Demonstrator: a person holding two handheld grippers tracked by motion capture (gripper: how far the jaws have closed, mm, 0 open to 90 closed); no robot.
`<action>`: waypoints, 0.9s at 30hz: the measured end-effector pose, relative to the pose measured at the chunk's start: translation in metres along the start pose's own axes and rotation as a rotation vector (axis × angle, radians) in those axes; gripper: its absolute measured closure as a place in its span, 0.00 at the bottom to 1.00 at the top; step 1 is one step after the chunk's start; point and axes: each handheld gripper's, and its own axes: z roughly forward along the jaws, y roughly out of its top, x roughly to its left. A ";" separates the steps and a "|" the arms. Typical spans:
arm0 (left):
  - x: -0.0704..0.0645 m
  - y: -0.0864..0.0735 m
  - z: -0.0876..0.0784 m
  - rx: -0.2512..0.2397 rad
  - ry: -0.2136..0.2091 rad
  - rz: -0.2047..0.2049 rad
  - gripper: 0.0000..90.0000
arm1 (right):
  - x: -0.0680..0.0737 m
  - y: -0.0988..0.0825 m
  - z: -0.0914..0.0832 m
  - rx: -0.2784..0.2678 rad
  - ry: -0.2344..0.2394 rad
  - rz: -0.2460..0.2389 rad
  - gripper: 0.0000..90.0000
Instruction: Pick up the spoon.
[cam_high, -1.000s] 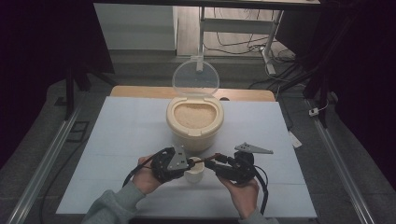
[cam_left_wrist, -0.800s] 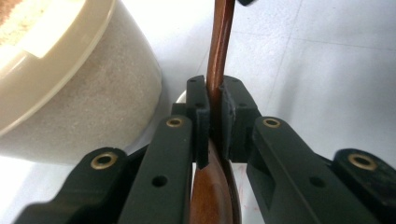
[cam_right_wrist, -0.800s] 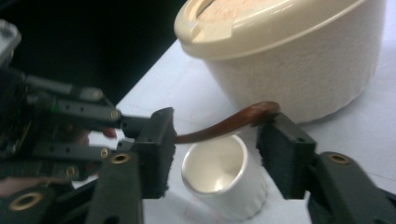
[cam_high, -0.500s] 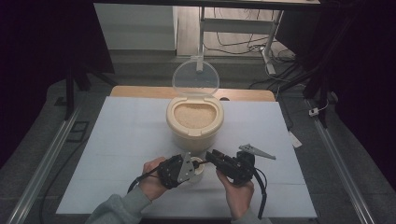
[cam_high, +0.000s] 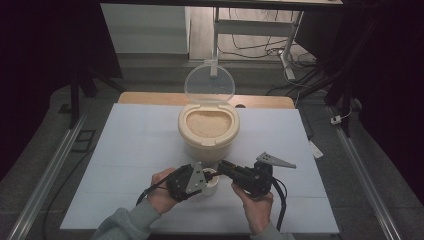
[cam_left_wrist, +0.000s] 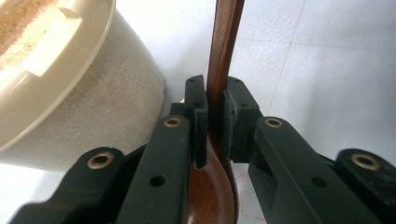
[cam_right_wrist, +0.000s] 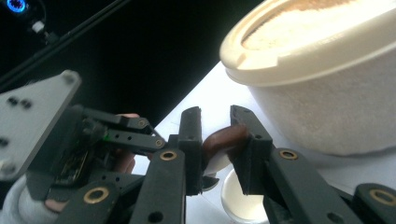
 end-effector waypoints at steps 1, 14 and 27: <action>0.001 0.000 0.000 -0.004 -0.007 -0.006 0.89 | 0.000 0.000 0.000 0.000 0.000 0.000 0.83; 0.023 -0.007 -0.004 -0.084 -0.199 -0.091 0.75 | 0.002 0.008 -0.002 0.019 0.106 -0.097 0.83; 0.012 0.000 -0.002 -0.071 -0.081 -0.064 0.89 | 0.008 0.006 -0.002 0.025 -0.021 -0.143 0.71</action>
